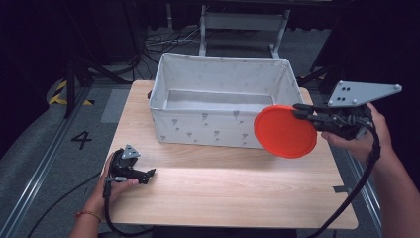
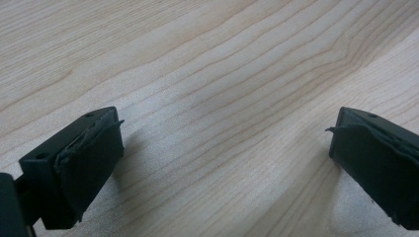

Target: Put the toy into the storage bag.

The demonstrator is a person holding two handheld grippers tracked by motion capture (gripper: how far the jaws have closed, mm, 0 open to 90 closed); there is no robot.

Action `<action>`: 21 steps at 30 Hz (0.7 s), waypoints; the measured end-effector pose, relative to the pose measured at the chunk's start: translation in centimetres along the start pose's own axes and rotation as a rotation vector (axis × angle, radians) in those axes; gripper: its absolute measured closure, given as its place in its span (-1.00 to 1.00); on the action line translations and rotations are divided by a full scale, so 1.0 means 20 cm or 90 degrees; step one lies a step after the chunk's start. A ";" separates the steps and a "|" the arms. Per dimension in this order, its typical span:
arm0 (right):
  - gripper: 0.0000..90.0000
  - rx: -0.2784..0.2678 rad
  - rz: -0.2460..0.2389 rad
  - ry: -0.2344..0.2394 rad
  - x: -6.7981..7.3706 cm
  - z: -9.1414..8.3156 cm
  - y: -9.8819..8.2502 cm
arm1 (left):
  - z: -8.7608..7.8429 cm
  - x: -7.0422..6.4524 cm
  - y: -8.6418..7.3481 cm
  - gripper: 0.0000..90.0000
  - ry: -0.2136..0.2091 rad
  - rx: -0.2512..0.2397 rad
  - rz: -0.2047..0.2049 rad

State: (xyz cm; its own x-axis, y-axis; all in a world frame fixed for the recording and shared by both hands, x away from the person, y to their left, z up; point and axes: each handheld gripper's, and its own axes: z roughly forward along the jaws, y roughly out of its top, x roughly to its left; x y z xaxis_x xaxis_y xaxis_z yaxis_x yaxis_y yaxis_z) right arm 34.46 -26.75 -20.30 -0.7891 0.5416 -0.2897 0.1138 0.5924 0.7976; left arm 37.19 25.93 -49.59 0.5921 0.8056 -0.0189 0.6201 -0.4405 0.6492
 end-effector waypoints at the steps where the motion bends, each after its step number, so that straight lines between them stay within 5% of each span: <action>1: 0.83 -0.001 -0.001 -0.002 -0.01 0.00 0.02 | 0.00 0.00 0.00 -0.99 -0.001 0.000 0.001; 21: 0.83 0.035 0.001 -0.089 -0.33 0.11 0.25 | 0.00 0.00 0.00 -0.99 0.002 -0.001 0.000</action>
State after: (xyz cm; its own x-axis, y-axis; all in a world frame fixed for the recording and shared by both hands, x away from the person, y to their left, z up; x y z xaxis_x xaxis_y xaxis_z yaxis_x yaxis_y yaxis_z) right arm 41.60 -26.10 -15.48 -0.6972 0.6182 -0.3629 0.1504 0.6211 0.7692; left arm 37.18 25.93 -49.59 0.5905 0.8069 -0.0161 0.6191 -0.4401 0.6505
